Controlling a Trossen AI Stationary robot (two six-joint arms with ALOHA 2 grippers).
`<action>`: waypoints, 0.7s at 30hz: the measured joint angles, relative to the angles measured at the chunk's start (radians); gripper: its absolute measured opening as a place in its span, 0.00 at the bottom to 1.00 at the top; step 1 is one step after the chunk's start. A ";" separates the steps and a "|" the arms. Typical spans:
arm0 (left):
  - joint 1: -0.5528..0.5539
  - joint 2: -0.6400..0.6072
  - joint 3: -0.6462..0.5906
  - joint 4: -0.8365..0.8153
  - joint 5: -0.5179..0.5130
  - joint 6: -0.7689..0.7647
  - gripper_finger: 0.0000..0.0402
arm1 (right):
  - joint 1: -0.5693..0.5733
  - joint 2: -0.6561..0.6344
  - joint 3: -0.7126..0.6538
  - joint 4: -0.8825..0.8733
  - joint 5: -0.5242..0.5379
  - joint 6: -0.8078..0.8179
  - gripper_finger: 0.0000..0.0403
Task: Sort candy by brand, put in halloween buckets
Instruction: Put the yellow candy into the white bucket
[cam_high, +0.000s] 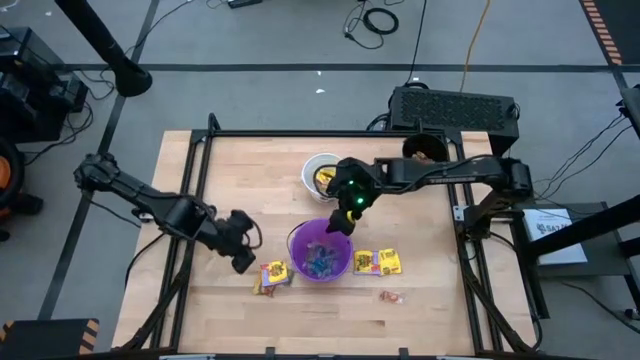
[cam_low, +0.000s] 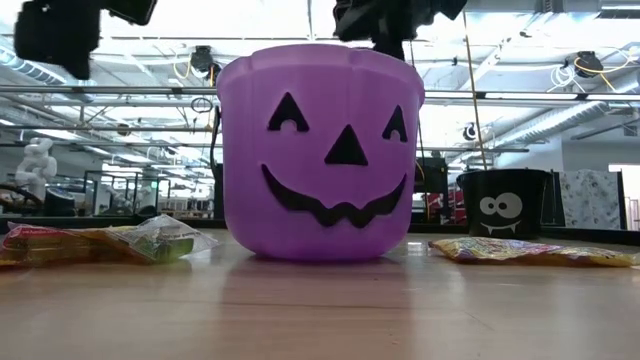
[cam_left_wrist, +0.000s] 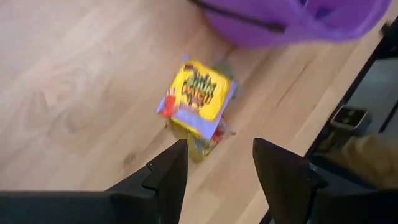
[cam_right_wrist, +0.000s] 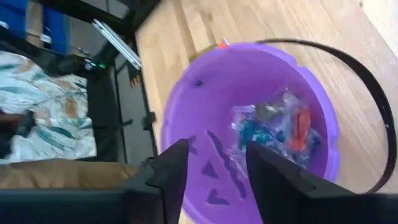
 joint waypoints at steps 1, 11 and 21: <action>-0.015 0.014 0.000 0.002 0.002 -0.004 0.47 | -0.001 -0.017 0.000 0.003 0.000 0.004 0.40; -0.140 0.115 -0.001 0.114 -0.041 -0.003 0.52 | -0.034 -0.272 0.001 0.033 0.235 -0.027 0.42; -0.116 0.275 -0.124 0.267 -0.134 0.439 0.77 | -0.046 -0.352 0.001 0.005 0.373 -0.088 0.42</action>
